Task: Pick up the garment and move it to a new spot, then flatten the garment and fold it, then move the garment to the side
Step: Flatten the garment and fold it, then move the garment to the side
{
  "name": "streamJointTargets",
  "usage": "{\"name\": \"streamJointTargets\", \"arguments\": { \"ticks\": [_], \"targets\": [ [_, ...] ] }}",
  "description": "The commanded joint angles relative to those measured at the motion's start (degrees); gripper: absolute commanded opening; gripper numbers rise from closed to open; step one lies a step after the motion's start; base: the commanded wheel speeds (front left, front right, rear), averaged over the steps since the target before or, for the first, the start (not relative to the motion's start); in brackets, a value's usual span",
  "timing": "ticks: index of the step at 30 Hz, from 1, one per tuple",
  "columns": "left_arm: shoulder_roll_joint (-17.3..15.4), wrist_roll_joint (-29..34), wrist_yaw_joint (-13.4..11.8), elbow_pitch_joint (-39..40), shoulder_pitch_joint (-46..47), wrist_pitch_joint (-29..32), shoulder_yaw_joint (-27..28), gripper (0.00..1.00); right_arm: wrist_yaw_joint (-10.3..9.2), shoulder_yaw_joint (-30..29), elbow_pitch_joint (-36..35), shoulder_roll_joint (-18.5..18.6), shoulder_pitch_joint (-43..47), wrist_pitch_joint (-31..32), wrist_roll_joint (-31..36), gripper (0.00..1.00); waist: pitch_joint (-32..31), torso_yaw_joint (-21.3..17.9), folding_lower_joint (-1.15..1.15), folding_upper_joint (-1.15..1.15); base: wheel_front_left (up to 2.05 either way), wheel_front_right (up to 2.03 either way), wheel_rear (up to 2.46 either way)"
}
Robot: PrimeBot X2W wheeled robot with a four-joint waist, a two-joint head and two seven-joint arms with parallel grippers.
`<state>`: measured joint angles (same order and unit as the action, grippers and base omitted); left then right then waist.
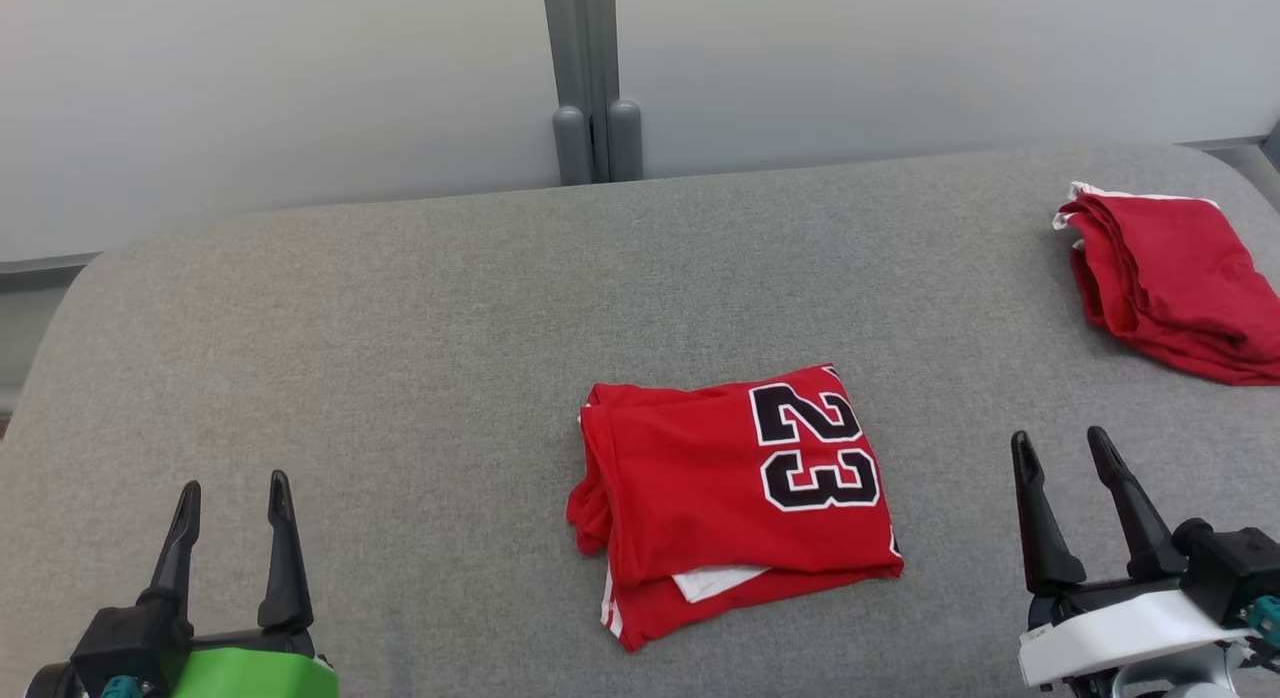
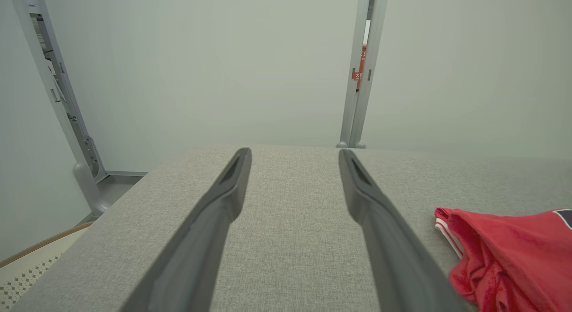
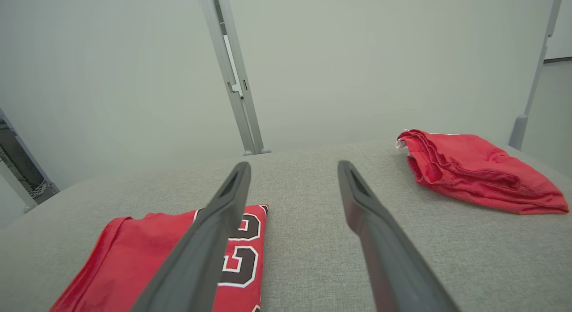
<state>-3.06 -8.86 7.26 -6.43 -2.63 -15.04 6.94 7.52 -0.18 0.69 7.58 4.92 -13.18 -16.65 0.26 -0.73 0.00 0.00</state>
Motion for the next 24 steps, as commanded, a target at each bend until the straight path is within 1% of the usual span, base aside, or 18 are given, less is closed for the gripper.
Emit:
{"name": "streamJointTargets", "arguments": {
  "ticks": [1,10,24],
  "targets": [
    [-0.66,0.6,0.12,-0.1,-0.84,-0.17,0.11,1.0,-0.07,0.37,-0.74,-0.25,0.98,0.41,0.72,1.0,-0.34,0.33,0.0,0.0,0.0,0.0,0.0],
    [-2.24,0.94,0.15,-0.67,-1.38,-0.17,-0.94,1.0,-0.07,1.71,-2.48,-1.85,2.21,1.46,2.03,1.0,-1.36,1.75,0.0,0.0,0.0,0.0,0.0],
    [-3.02,0.4,0.04,-0.93,-1.65,0.16,-2.28,1.0,-0.07,1.5,-2.83,-2.98,2.91,3.18,3.23,1.0,-1.25,2.49,0.0,0.0,0.0,0.0,0.0]
  ]
}}
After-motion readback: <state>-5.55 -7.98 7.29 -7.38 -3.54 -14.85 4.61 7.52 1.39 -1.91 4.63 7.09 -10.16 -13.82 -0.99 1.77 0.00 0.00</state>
